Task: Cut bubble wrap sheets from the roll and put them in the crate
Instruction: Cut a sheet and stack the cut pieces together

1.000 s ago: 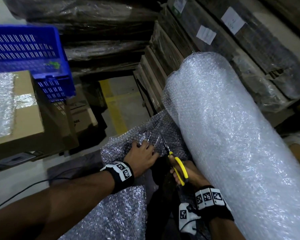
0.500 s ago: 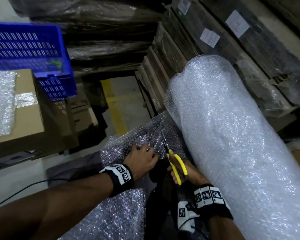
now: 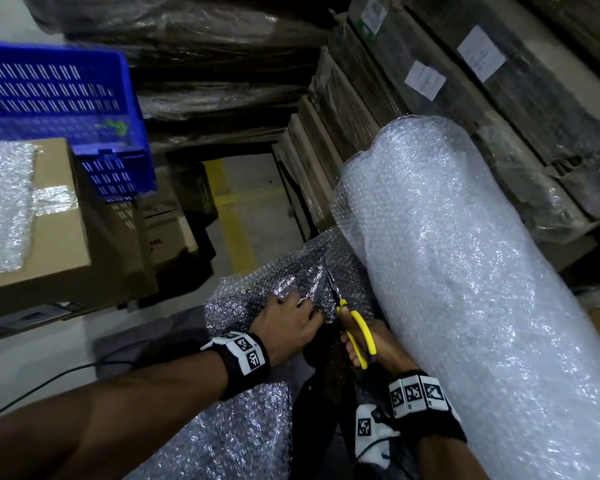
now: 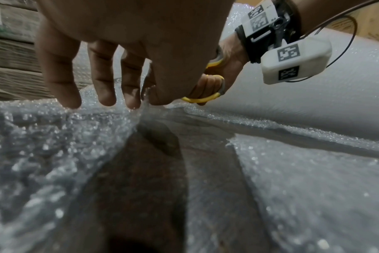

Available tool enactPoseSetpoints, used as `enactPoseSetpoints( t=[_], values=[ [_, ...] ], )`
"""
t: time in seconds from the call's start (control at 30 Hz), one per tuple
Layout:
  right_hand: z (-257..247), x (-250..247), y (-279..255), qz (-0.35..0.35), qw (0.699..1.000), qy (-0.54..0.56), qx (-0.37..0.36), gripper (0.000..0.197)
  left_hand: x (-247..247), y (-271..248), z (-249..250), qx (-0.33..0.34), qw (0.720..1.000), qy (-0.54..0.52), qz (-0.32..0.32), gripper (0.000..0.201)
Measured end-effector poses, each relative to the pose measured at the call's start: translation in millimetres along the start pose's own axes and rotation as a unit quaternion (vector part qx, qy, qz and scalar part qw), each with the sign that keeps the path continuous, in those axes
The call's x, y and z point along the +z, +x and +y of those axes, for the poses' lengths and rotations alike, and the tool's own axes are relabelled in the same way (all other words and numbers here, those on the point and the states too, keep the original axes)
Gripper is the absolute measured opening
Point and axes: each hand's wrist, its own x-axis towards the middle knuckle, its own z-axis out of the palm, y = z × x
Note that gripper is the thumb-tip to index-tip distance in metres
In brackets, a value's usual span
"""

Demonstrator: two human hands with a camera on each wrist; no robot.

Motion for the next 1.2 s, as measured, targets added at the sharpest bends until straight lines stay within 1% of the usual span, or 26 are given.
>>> enactPoseSetpoints(
  t=[0.1, 0.23, 0.37, 0.43, 0.47, 0.57, 0.67, 0.8, 0.87, 1.0, 1.13, 1.2],
  values=[
    [0.1, -0.9, -0.6, -0.012, 1.000, 0.011, -0.008, 0.062, 1.0, -0.3, 0.0, 0.003, 1.000, -0.005, -0.002, 0.030],
    [-4.3, -0.1, 3.4, -0.035, 0.999, 0.010, 0.014, 0.068, 2.7, -2.3, -3.4, 0.006, 1.000, 0.001, 0.006, 0.032],
    [-7.8, 1.1, 9.5, -0.012, 1.000, -0.026, 0.010, 0.065, -0.8, -3.4, -1.5, 0.012, 1.000, -0.016, 0.011, 0.032],
    [-8.1, 1.0, 9.9, -0.007, 1.000, -0.028, 0.008, 0.064, -1.2, -3.6, -2.5, 0.011, 1.000, -0.008, 0.015, 0.028],
    [-8.4, 1.1, 10.0, -0.010, 1.000, -0.026, 0.011, 0.065, -1.5, -3.8, -2.3, 0.008, 1.000, -0.006, 0.012, 0.025],
    [-12.2, 1.7, 11.4, -0.029, 0.998, -0.025, 0.042, 0.069, -1.4, -4.5, -1.1, 0.009, 1.000, -0.015, -0.001, 0.027],
    [-16.4, 1.8, 15.3, -0.027, 0.997, -0.031, 0.063, 0.069, -0.6, -5.1, 2.0, 0.003, 0.999, -0.039, -0.019, 0.042],
    [-19.0, 1.6, 18.1, 0.005, 0.997, -0.051, 0.062, 0.063, -3.2, -5.6, 3.2, 0.001, 0.999, -0.042, -0.024, 0.046],
    [-20.3, 1.4, 18.7, 0.003, 0.996, -0.052, 0.066, 0.066, -4.1, -5.8, 3.3, 0.005, 0.999, -0.035, -0.029, 0.046],
    [-23.4, 1.5, 17.5, -0.027, 0.996, -0.040, 0.076, 0.065, -3.0, -7.4, 4.8, 0.011, 0.999, -0.028, -0.038, 0.043],
    [-28.3, 4.2, 23.2, -0.010, 0.995, -0.082, 0.062, 0.072, -6.7, -8.1, 6.4, 0.015, 0.998, -0.031, -0.058, 0.047],
    [-29.3, 4.7, 24.0, -0.009, 0.995, -0.087, 0.055, 0.074, -9.2, -8.2, 6.6, 0.017, 0.998, -0.027, -0.058, 0.043]
  ],
)
